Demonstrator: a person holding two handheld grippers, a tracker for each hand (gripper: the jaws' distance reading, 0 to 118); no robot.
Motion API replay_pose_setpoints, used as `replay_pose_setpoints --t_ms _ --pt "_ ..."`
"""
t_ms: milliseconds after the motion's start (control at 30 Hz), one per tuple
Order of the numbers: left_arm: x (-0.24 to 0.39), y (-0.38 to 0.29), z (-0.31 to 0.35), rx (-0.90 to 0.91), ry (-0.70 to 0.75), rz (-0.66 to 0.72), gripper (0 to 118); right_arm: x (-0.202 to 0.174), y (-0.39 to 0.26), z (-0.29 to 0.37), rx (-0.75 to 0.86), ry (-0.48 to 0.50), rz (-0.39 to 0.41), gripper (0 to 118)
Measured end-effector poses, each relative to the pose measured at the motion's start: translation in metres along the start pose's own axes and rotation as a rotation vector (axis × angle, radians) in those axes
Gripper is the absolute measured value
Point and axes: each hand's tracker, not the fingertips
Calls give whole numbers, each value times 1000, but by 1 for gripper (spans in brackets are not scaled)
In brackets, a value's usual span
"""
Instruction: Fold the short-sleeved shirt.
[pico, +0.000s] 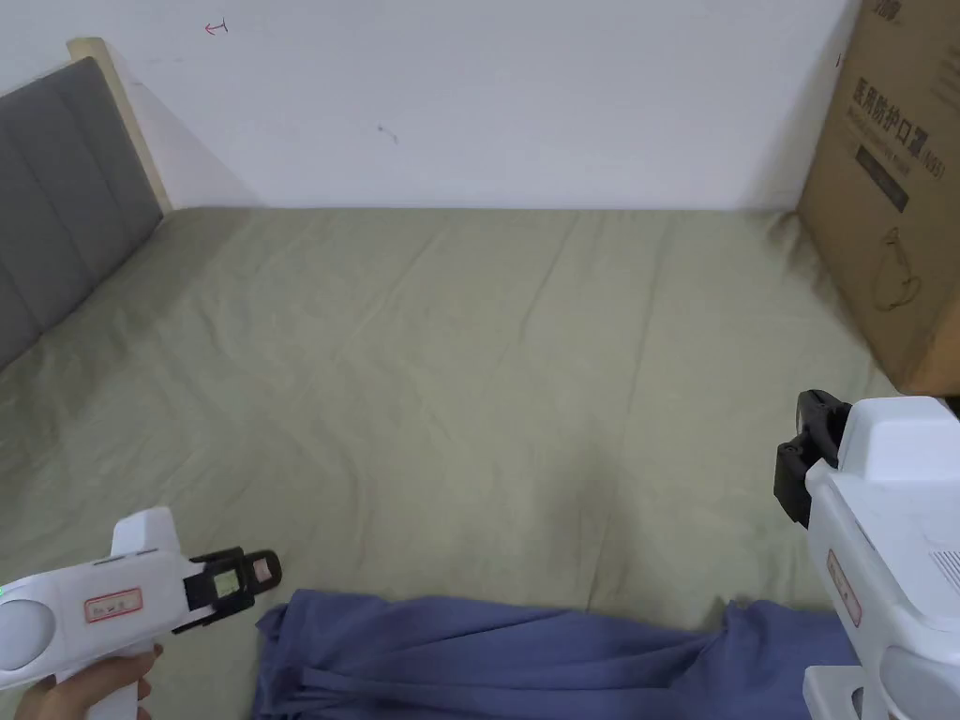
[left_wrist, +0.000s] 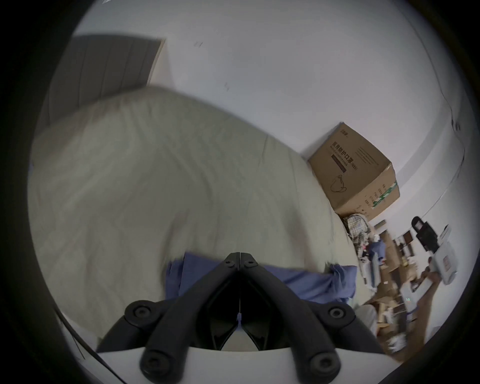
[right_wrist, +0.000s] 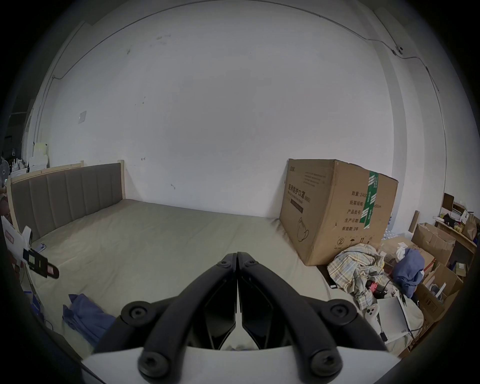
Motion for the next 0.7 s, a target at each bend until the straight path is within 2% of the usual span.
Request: replay_pose_setpoints --t_ms 67,133,167,233,267,400,533,600,700 --pt "-19 -3 -6 -47 -31 47 0 -5 -1 -5 -16 6 4 0" --pt "-43 0 -16 -95 1 74 19 -9 -3 -9 -30 13 10 0" --pt "-51 -1 -21 -123 7 87 38 -11 -4 -11 -36 15 12 0" --pt "-59 -6 -32 -180 25 121 85 -13 -6 -15 -48 16 17 0" --pt "-63 -7 -38 -204 29 117 96 -14 -8 -17 -56 17 21 0" --pt "-71 -13 -57 -221 7 120 97 -15 -14 -23 -88 15 24 0" --pt "-78 -19 -75 -255 -51 144 66 -16 -18 -27 -109 5 41 0" --pt "-79 -24 -87 -291 -27 139 66 -13 -20 -29 -117 5 42 0" --pt "-81 -28 -93 -281 -22 126 57 -12 -20 -29 -128 -1 46 0"
